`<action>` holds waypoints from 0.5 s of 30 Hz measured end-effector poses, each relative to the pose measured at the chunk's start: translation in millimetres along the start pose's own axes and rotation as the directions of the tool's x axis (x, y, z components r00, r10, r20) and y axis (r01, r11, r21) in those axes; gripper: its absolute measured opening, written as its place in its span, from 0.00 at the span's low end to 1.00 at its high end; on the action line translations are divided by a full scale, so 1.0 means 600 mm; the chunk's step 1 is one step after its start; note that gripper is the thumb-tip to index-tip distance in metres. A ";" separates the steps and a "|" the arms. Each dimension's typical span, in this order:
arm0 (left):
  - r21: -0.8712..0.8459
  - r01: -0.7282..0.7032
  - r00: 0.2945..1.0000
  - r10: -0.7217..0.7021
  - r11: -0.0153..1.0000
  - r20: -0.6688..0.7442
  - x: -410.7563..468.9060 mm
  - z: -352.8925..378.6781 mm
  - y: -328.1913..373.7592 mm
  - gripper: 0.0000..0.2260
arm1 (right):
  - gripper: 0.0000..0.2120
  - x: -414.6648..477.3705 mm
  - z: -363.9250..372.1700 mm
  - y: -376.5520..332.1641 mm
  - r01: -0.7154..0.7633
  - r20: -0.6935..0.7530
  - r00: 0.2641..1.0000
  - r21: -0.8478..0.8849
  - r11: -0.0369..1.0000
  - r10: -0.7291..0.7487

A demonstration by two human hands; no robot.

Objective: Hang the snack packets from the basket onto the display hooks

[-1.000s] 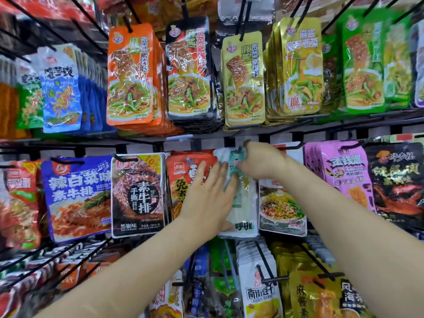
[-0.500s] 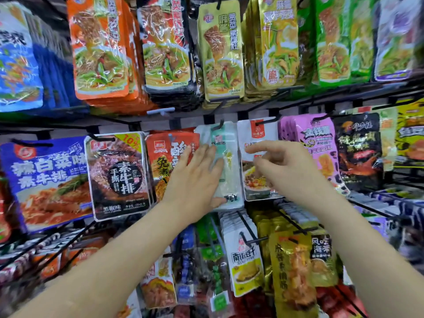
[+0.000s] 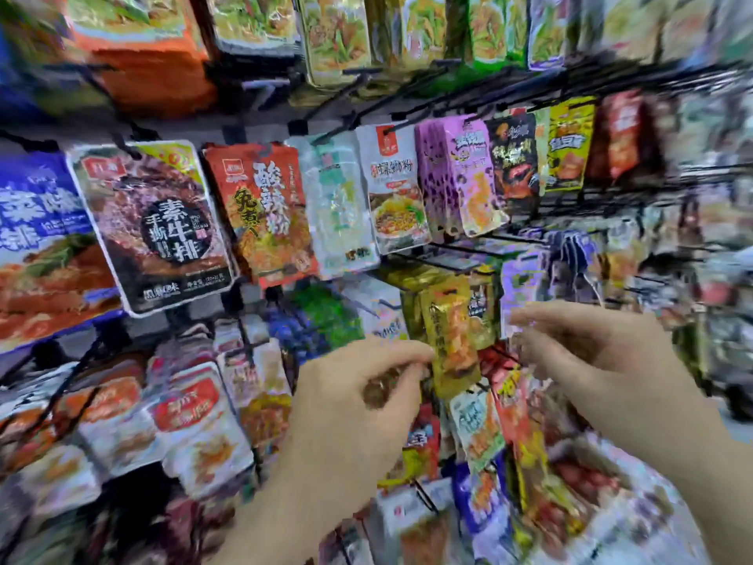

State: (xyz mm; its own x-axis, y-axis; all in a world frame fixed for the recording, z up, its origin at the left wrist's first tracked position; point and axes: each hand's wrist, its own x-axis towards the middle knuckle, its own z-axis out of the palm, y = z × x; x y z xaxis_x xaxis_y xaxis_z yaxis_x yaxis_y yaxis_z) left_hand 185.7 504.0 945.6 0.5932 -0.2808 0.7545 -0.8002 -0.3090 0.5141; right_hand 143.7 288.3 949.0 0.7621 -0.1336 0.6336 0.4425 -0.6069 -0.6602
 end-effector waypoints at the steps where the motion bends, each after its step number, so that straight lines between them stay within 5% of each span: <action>1: -0.025 0.008 0.999 -0.007 1.000 0.039 -0.020 0.009 -0.001 0.08 | 0.08 -0.026 -0.005 0.000 -0.021 0.007 1.000 -0.059 0.998 0.021; 9: -0.168 0.298 0.871 -0.196 0.940 0.450 -0.172 0.152 0.003 0.13 | 0.07 -0.258 -0.089 0.063 -0.338 0.035 0.921 -0.427 0.839 0.389; 15: -0.037 0.276 0.705 -0.177 0.960 0.687 -0.286 0.301 0.014 0.12 | 0.10 -0.457 -0.164 0.159 -0.663 -0.079 0.705 -0.424 0.616 0.704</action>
State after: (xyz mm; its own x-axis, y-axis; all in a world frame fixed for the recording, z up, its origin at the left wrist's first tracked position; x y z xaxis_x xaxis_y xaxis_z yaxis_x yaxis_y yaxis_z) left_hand 93.0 385.2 746.5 0.6204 -0.7676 0.1608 -0.6078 -0.3411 0.7171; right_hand -69.4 189.9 751.8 0.8118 -0.5837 0.0137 -0.4332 -0.6180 -0.6561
